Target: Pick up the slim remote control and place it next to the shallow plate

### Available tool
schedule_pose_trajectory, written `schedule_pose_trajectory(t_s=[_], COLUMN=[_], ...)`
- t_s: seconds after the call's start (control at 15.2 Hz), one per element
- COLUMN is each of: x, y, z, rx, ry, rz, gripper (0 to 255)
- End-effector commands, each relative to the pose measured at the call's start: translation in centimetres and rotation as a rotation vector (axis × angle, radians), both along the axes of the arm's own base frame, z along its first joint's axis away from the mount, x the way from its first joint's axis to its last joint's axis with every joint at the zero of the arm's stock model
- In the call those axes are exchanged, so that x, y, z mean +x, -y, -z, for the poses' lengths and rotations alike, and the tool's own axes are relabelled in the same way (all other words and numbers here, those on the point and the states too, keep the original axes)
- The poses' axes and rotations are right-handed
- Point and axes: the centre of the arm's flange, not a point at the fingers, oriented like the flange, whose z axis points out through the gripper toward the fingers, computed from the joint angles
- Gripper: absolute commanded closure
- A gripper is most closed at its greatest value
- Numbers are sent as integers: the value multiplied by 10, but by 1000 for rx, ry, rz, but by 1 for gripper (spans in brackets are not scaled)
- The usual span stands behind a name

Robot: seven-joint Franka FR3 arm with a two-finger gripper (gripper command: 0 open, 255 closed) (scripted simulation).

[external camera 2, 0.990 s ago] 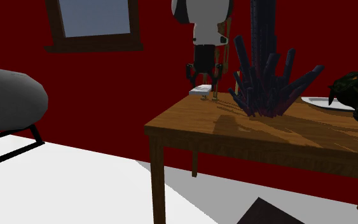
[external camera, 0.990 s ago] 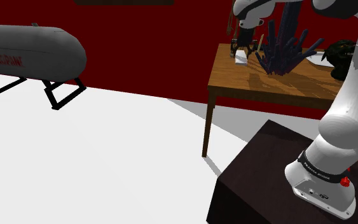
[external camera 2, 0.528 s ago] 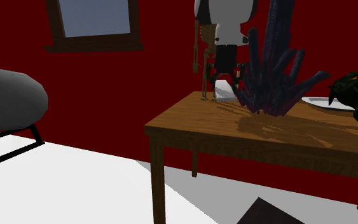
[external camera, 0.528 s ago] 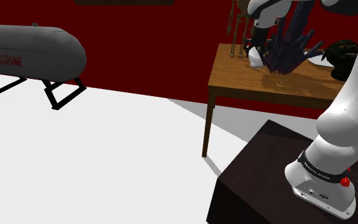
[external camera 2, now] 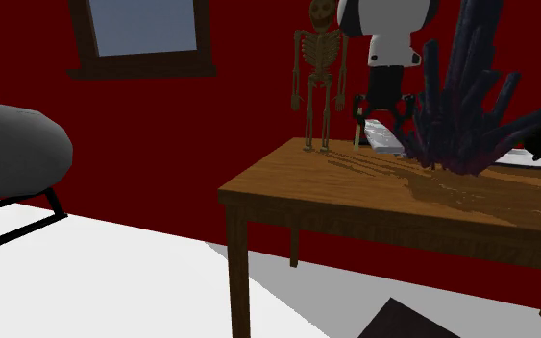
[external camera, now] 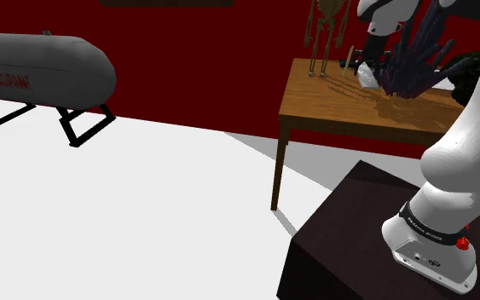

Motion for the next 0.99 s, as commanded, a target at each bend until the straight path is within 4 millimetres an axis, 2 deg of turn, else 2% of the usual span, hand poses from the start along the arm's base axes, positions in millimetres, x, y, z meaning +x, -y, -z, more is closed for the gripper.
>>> schedule_pose_trajectory(t_s=[0.0, 0.92], x=[-27, -157], y=[22, 153], z=[0, -1], rx=[-2, -2], ry=[-6, -6], rz=[9, 9], gripper=[255, 255])
